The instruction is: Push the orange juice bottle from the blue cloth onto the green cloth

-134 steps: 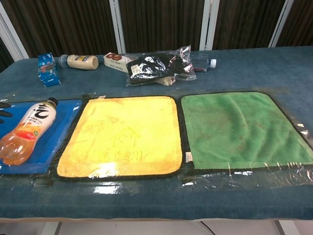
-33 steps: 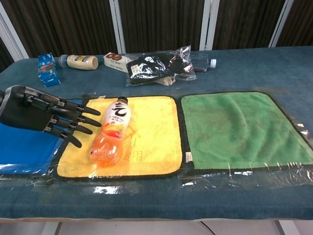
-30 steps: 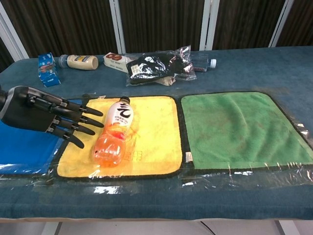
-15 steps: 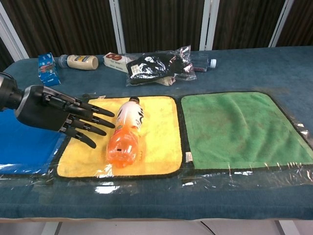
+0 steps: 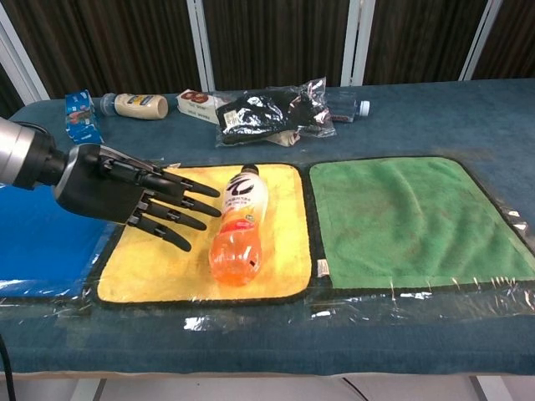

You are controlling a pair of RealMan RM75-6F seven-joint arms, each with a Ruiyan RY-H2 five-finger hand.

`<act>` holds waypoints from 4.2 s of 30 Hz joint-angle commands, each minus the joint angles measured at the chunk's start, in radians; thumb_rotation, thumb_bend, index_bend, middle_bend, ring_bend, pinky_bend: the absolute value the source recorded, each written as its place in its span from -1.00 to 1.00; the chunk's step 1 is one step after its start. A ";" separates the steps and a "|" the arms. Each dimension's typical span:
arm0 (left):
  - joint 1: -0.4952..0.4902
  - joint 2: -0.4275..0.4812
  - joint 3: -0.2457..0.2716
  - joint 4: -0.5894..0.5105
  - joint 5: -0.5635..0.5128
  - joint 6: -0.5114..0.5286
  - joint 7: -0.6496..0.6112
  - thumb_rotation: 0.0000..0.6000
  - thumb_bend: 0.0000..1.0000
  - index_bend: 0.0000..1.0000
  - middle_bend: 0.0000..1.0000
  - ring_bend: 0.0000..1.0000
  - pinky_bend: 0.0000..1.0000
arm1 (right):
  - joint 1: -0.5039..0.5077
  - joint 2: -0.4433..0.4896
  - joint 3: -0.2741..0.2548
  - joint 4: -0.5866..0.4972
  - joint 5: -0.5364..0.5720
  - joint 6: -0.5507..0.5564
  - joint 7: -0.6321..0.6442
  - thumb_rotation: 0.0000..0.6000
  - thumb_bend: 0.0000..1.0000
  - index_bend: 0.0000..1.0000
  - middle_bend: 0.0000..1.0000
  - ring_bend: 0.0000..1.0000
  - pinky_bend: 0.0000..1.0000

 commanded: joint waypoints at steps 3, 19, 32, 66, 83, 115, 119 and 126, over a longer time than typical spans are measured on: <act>-0.017 -0.018 -0.010 -0.007 -0.011 -0.010 -0.005 1.00 -0.04 -1.00 -0.89 -0.93 -0.41 | -0.004 0.005 -0.001 0.006 -0.006 0.011 0.017 1.00 -0.62 -1.00 -1.00 -1.00 -1.00; -0.058 -0.081 -0.028 0.030 -0.025 -0.017 -0.069 1.00 -0.03 -1.00 -0.89 -0.93 -0.43 | -0.008 0.011 -0.002 0.013 -0.011 0.022 0.038 1.00 -0.62 -1.00 -1.00 -1.00 -1.00; -0.083 -0.127 -0.009 0.092 -0.001 0.033 -0.174 1.00 -0.02 -1.00 -0.89 -0.93 -0.43 | -0.012 0.014 0.002 0.015 -0.005 0.029 0.044 1.00 -0.62 -1.00 -1.00 -1.00 -1.00; -0.134 -0.257 -0.012 0.253 -0.014 0.044 -0.361 1.00 -0.02 -1.00 -0.91 -0.95 -0.53 | -0.029 0.036 0.005 0.044 -0.011 0.076 0.142 1.00 -0.62 -1.00 -1.00 -1.00 -1.00; -0.149 -0.317 -0.027 0.298 -0.014 0.053 -0.423 1.00 -0.02 -1.00 -0.91 -0.95 -0.53 | -0.032 0.040 0.000 0.058 -0.035 0.094 0.170 1.00 -0.62 -1.00 -1.00 -1.00 -1.00; -0.203 -0.415 -0.119 0.301 -0.064 -0.010 -0.352 1.00 -0.02 -1.00 -0.93 -0.98 -0.56 | -0.051 0.049 -0.009 0.105 -0.064 0.162 0.258 1.00 -0.62 -1.00 -1.00 -1.00 -1.00; -0.200 -0.417 -0.131 0.297 -0.071 -0.005 -0.322 1.00 -0.02 -1.00 -0.93 -0.98 -0.57 | -0.050 0.049 -0.010 0.105 -0.065 0.160 0.258 1.00 -0.62 -1.00 -1.00 -1.00 -1.00; -0.189 -0.401 -0.167 0.247 -0.097 -0.009 -0.194 1.00 -0.01 -1.00 -0.93 -0.98 -0.62 | -0.051 0.050 -0.010 0.108 -0.068 0.165 0.261 1.00 -0.62 -1.00 -1.00 -1.00 -1.00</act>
